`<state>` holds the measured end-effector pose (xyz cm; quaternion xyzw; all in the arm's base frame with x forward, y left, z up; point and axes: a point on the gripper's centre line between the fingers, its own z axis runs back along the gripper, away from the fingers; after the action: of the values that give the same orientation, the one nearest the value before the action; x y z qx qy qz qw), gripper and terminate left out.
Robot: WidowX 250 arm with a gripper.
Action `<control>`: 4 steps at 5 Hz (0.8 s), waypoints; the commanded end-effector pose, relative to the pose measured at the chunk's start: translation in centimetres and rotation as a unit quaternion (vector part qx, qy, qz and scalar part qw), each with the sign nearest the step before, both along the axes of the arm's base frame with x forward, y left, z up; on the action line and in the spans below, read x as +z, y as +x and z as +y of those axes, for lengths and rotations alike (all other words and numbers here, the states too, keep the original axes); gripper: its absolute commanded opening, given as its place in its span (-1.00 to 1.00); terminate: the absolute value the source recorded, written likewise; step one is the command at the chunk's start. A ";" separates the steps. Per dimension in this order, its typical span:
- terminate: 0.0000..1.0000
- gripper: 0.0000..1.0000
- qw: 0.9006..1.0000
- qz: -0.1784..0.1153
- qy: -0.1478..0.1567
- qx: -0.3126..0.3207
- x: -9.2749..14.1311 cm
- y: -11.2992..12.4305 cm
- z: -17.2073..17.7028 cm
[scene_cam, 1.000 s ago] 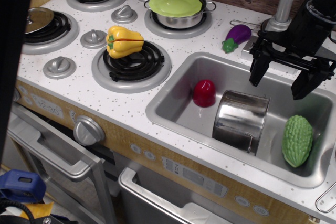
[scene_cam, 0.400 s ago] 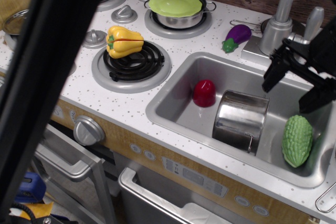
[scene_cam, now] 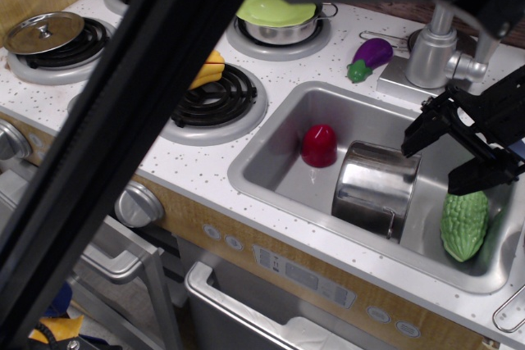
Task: Flip pot upright in sink
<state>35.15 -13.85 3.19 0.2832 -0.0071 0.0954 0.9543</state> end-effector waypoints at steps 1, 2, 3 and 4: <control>-1.00 1.00 0.999 -0.038 0.015 -0.025 0.8 0.8 0.6; -1.00 1.00 0.998 -0.037 0.034 -0.038 0.3 0.9 1.5; -1.00 1.00 0.997 -0.048 0.039 -0.046 -0.5 0.6 2.5; -1.00 1.00 0.996 -0.057 0.045 -0.045 -0.9 0.3 3.5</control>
<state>34.57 -9.58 -0.13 0.3322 -0.0568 0.0585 0.9397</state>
